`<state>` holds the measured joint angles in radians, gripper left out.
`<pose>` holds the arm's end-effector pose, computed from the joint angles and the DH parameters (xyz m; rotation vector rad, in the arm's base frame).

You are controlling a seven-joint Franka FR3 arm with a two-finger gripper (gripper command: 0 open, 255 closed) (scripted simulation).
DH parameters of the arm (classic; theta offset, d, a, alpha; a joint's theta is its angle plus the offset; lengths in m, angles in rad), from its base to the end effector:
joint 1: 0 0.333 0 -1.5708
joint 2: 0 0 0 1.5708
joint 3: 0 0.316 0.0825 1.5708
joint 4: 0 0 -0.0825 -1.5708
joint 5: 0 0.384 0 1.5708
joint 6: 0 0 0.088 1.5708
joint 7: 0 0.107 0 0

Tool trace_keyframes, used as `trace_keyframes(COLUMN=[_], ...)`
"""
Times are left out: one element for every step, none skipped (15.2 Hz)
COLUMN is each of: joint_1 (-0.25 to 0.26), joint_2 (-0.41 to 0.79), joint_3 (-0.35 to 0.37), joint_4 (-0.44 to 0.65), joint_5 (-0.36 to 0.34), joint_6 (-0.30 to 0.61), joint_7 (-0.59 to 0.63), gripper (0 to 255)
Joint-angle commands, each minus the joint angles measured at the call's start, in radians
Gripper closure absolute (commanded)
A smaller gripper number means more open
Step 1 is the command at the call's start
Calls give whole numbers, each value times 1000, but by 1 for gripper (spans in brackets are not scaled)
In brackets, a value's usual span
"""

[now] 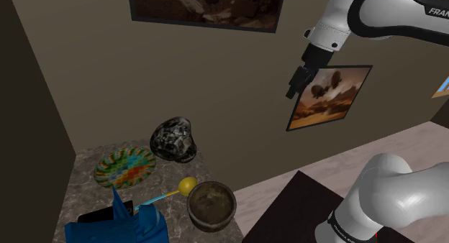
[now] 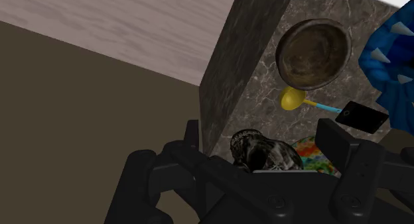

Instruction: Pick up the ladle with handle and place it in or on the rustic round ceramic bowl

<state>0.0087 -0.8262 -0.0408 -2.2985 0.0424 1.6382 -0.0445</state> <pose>0.3020 -0.0106 0.6366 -3.0636 -0.0363 -0.2576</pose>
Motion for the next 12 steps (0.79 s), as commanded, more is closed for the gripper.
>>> trace_keyframes(joint_1=[0,10,20,30,40,50,60,69,78,88,97,106], joint_2=[0,28,57,87,117,148,179,211,244,277,310,344], joint_3=[0,-1,-2,-3,-4,-4,-4,-5,-4,-4,-3,-2], joint_4=[0,-4,-8,-10,-11,-11,-10,-8,-4,0,5,12], joint_5=[0,1,2,4,5,7,9,11,13,16,18,21], joint_6=[0,26,51,76,100,124,148,170,193,214,235,255], joint_7=[0,-17,-35,-52,-69,-87,-104,-121,-139,-156,-173,-191], gripper=[0,0,0,0,0,0,0,0,0,0,0,0])
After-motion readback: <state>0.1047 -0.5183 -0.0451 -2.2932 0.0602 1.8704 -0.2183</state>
